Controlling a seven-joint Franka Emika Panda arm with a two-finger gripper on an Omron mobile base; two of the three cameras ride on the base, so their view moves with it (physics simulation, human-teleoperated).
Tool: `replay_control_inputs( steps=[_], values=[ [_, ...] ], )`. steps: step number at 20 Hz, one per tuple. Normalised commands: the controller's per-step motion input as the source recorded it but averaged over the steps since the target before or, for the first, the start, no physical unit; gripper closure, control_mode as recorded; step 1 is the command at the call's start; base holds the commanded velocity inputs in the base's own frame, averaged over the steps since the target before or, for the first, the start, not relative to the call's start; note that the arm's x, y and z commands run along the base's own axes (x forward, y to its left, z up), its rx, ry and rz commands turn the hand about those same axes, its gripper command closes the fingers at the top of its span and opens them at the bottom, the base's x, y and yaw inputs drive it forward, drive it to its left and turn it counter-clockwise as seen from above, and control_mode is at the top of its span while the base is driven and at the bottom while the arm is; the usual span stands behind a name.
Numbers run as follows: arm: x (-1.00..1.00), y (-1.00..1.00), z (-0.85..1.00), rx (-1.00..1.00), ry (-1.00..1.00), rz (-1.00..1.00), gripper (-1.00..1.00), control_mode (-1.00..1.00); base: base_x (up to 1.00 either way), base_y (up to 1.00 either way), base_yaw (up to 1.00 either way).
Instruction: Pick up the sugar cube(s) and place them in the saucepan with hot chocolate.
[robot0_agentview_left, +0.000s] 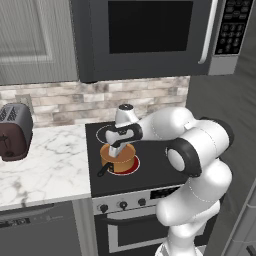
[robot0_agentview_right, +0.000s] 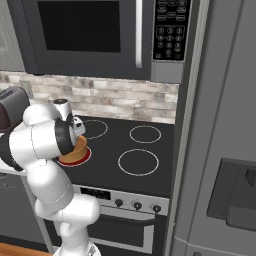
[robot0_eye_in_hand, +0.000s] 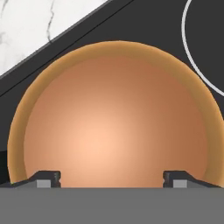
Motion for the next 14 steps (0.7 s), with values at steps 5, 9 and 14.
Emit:
replay_control_inputs(
  steps=[5,9,14],
  values=[
    [-0.14,0.00,0.07,0.05,-0.04,0.00,-1.00,-1.00,0.00,0.00,0.00],
    [-0.20,-0.01,0.28,0.12,-0.09,0.00,-1.00,-1.00,0.00,0.00,0.00],
    [-0.07,-0.04,0.25,0.14,-0.11,0.00,-1.00,-1.00,0.00,0.00,0.00]
  ],
)
